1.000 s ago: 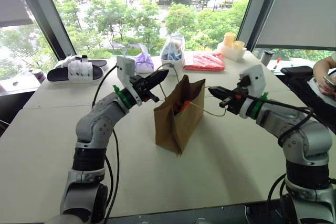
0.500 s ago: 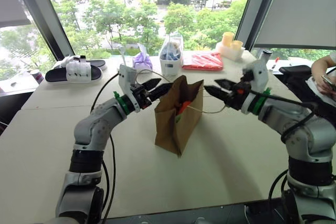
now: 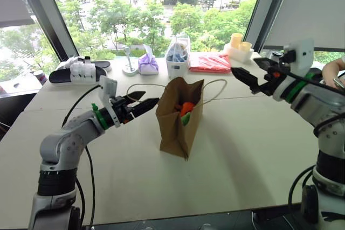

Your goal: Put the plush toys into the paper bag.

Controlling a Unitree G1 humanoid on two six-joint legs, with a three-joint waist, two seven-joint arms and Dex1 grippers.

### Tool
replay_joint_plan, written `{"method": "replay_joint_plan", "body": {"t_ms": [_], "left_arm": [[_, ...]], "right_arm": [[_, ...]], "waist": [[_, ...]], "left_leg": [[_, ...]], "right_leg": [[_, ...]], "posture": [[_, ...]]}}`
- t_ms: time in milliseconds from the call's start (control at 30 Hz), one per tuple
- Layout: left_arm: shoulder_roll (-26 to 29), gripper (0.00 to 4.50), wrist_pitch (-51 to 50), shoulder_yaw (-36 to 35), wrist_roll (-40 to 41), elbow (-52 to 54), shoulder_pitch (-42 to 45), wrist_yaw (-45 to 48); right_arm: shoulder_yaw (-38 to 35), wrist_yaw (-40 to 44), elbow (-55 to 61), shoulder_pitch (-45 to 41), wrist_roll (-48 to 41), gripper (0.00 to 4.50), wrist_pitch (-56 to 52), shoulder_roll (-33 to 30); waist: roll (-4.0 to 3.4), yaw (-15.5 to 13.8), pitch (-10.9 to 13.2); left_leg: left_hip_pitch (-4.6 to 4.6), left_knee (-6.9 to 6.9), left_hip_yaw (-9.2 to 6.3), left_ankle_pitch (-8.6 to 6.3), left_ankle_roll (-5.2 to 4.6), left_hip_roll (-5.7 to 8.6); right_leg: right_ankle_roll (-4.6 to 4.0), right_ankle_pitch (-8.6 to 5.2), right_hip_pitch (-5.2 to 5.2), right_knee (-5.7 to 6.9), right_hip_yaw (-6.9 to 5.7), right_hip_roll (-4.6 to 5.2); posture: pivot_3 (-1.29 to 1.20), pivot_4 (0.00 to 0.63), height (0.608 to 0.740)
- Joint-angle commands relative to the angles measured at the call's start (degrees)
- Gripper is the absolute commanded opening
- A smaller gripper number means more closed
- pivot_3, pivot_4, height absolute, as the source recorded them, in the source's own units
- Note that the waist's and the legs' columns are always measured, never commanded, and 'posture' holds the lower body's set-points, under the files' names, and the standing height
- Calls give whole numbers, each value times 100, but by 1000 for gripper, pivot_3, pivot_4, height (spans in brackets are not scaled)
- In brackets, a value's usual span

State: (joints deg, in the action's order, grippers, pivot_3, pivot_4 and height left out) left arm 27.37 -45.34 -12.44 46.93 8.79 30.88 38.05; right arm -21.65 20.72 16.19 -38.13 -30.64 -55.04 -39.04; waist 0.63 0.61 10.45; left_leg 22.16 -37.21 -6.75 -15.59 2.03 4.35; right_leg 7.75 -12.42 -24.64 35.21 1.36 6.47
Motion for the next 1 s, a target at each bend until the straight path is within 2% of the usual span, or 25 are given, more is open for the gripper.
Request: {"method": "replay_joint_plan", "body": {"t_ms": [33, 300, 567, 667, 800, 900, 933, 1000], "left_arm": [[-88, 4500, 189, -55, -1, 9, 29, -20], [-140, 4500, 468, 412, -334, -219, -376, 504], [302, 4500, -143, 119, 335, 175, -655, 888], [433, 4500, -362, 20, 602, 420, -731, 877], [446, 4500, -583, 151, 828, 828, -848, 790], [474, 4500, -435, 498, 504, 1033, -942, 832], [477, 4500, -406, 613, 408, 1070, -956, 829], [442, 4500, -298, 881, 176, 1124, -958, 814]], "right_arm": [[-125, -209, 92, 104, 150, 4463, 183, -17], [461, -209, 531, 948, 36, 4463, 143, 491], [1199, -140, 811, 1233, 137, 4463, 260, 796], [1500, -146, 871, 1257, 130, 3697, 261, 997], [1872, -141, 859, 1209, 175, 1701, 329, 1261], [2004, -102, 812, 1164, 181, 179, 371, 1363], [2042, -100, 804, 1147, 183, 35, 371, 1390], [2136, -75, 780, 1103, 196, 35, 374, 1429]], "waist": [[-1, 3, 0], [-1, 18, 0], [-1, 19, 0], [-1, 24, 0], [-1, 12, 0], [-1, 4, 0], [-1, 6, 0], [-2, 12, 0]], "left_leg": [[0, 0, 1, 0, 0, 0], [-4, 5, 4, 0, 0, -2], [-3, 3, 2, 0, -1, -2], [-4, 3, 3, 0, -1, -5], [-4, 3, 3, 0, -1, -6], [-4, 2, 2, 0, 0, -5], [-4, 2, 2, 0, 0, -4], [-4, 2, 3, 0, 0, -4]], "right_leg": [[0, 0, 0, 0, 1, 0], [0, 0, -2, 1, 2, 0], [0, 0, -2, 2, 2, 0], [0, 0, -2, 2, 2, 0], [0, 0, -2, 2, 2, 0], [0, 0, -1, 2, 2, 0], [0, 0, -1, 1, 2, 0], [-1, 0, -1, 1, 3, 0]], "posture": [[0, 150, 740], [0, 150, 740], [0, 150, 740], [0, 150, 740], [0, 150, 740], [0, 150, 740], [0, 150, 740], [0, 150, 740]]}}
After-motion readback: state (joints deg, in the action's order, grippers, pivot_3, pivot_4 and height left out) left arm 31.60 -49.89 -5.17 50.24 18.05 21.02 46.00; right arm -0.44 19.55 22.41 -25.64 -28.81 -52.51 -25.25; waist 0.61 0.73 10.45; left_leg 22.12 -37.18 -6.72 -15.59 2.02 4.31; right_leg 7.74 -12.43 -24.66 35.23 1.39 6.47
